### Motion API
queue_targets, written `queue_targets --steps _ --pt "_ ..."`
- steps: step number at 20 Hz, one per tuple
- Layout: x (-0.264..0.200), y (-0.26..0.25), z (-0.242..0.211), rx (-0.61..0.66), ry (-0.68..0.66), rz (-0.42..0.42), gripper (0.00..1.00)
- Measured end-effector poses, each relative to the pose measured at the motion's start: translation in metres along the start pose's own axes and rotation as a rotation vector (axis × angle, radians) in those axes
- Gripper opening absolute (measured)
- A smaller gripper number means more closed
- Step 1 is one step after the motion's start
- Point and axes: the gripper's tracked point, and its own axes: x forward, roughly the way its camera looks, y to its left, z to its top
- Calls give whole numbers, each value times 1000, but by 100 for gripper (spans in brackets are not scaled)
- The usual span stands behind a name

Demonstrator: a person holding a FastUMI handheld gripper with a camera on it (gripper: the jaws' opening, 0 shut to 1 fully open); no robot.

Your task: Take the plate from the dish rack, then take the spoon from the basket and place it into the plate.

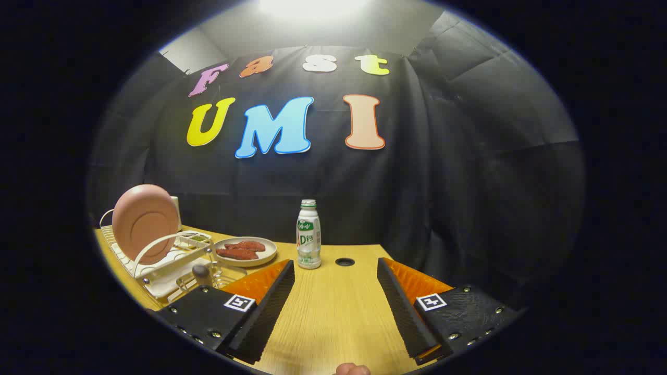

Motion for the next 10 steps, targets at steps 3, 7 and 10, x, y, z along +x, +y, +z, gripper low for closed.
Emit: queue_targets --steps 3,7,10 --pt "-10 -2 49 -48 -10 -18 97" --pt "-34 21 107 7 33 -12 97" --pt "-57 47 144 68 69 -13 97"
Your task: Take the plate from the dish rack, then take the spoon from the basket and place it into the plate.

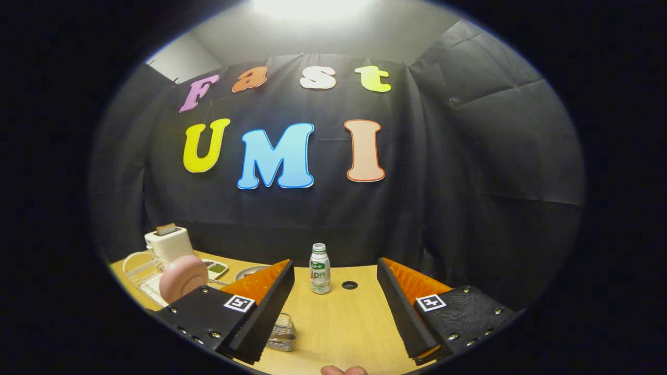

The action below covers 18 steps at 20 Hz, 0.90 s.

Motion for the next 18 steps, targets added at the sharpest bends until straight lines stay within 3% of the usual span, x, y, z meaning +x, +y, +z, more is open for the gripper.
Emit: queue_targets --steps 3,10,18 --pt "-18 21 33 1 -23 -16 97" --pt "-25 113 72 -13 43 70 97" --pt "-9 215 48 -85 219 176 97"
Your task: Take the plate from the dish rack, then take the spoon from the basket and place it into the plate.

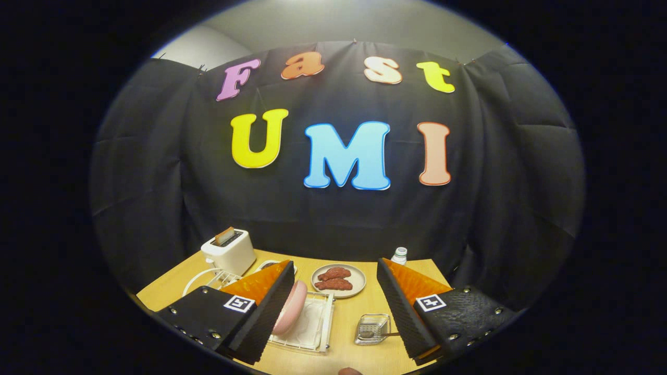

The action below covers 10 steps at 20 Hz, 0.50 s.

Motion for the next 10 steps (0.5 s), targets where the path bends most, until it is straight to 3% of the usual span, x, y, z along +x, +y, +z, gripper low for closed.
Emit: queue_targets --steps 10 --pt "72 46 -71 92 477 -23 97"
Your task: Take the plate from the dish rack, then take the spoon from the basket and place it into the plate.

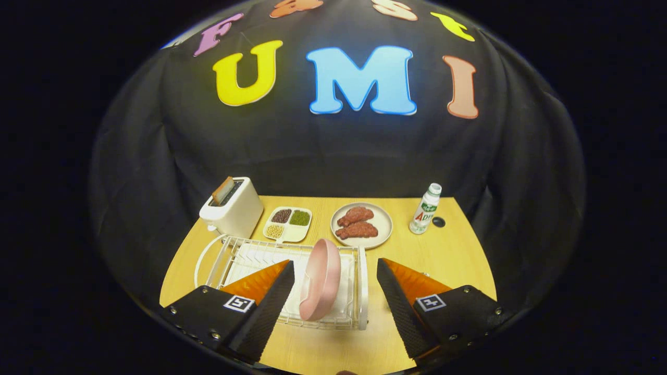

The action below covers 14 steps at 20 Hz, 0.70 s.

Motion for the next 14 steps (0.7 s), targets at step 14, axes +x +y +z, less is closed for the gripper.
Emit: queue_targets --steps 14 --pt "82 8 -22 20 303 -151 97"
